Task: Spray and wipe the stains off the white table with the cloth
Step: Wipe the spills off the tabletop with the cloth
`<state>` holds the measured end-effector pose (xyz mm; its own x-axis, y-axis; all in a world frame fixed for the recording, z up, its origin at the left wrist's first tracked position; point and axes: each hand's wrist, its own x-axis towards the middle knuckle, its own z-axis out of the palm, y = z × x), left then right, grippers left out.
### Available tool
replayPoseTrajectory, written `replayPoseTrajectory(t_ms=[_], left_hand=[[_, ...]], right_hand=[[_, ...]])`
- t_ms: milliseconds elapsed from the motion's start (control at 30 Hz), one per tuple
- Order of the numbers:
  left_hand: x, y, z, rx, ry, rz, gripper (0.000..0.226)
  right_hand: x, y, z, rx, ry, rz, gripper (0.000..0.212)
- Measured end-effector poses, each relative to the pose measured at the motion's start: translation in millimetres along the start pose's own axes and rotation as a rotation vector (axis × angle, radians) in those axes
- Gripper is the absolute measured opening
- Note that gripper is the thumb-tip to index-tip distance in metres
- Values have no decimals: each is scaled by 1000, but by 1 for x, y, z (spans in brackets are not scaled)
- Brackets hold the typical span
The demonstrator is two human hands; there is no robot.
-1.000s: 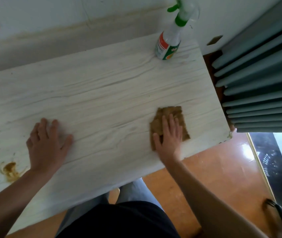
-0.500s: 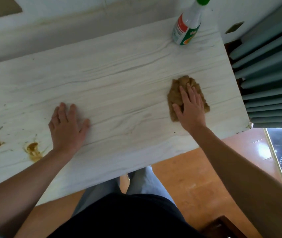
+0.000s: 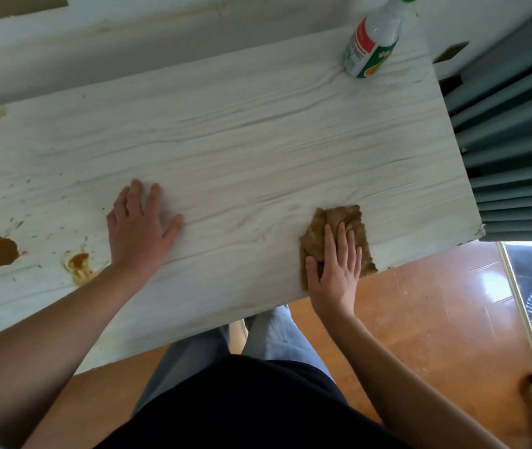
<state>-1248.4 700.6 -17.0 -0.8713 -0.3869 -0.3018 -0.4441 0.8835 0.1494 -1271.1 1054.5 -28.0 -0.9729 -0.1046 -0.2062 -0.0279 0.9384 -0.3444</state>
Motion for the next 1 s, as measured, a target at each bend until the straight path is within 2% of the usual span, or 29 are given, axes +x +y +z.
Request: replayPoseTrajectory(t_ms=[133,300,467,733,1000], left_hand=[[-1,-2,-4,-28,-12,3,68],[-9,-15,-15,-101,14,58,56],[-44,-49,-27,-120,46,53,52],[-111,-154,-29,-173,107,-190,53],[-164,-254,-6,-94,83,-323,58]], right_hand=[[1,-17,11,-6,4,60,65],[23,-31,15,-39,-2,21,65],[48,-77,27,-9,-2,76,67],[49,-206,76,-78,-101,-255,64],[-16,-318,132,-114,-235,-533,64]])
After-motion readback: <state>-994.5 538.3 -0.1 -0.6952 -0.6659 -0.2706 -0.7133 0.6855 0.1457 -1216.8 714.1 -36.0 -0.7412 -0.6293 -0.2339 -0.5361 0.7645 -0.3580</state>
